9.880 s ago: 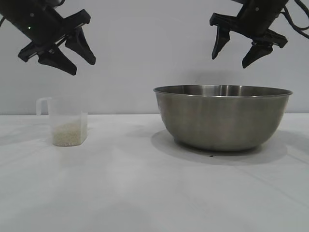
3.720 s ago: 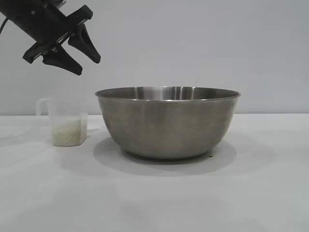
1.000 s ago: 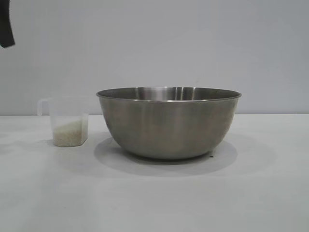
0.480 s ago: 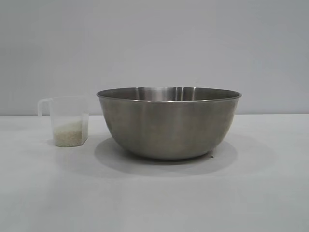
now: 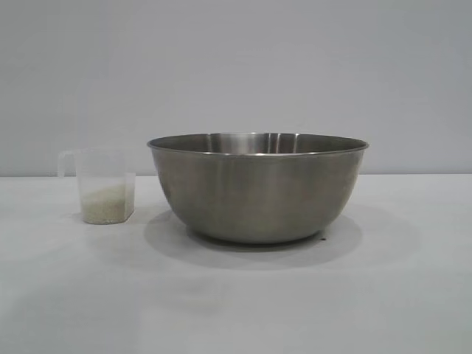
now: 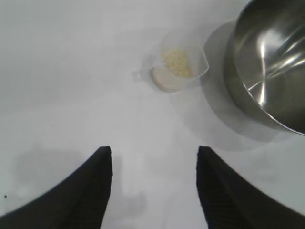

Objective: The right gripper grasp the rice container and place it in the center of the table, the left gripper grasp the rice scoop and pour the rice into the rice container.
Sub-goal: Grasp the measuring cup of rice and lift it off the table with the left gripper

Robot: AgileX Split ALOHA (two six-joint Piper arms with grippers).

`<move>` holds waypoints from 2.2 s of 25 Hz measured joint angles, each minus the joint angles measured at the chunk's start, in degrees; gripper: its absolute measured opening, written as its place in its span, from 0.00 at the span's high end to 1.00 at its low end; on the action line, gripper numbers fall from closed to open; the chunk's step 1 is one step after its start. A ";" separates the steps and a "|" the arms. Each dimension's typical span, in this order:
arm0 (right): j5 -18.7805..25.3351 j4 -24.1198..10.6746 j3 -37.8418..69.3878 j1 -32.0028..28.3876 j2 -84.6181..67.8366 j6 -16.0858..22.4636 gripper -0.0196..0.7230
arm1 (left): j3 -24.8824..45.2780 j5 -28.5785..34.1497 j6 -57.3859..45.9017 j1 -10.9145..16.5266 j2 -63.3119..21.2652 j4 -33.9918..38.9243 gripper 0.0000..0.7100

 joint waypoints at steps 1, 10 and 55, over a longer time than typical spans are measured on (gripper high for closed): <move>0.00 0.00 0.00 0.00 0.00 0.00 0.34 | 1.81 -1.77 1.58 0.00 -0.82 -2.54 0.46; 0.00 0.00 0.00 0.00 0.00 0.00 0.34 | 11.92 -10.13 23.89 0.00 -2.65 -28.53 0.46; -0.09 0.00 0.00 0.00 0.00 0.00 0.34 | 11.14 20.25 43.56 0.15 -2.65 -24.43 0.46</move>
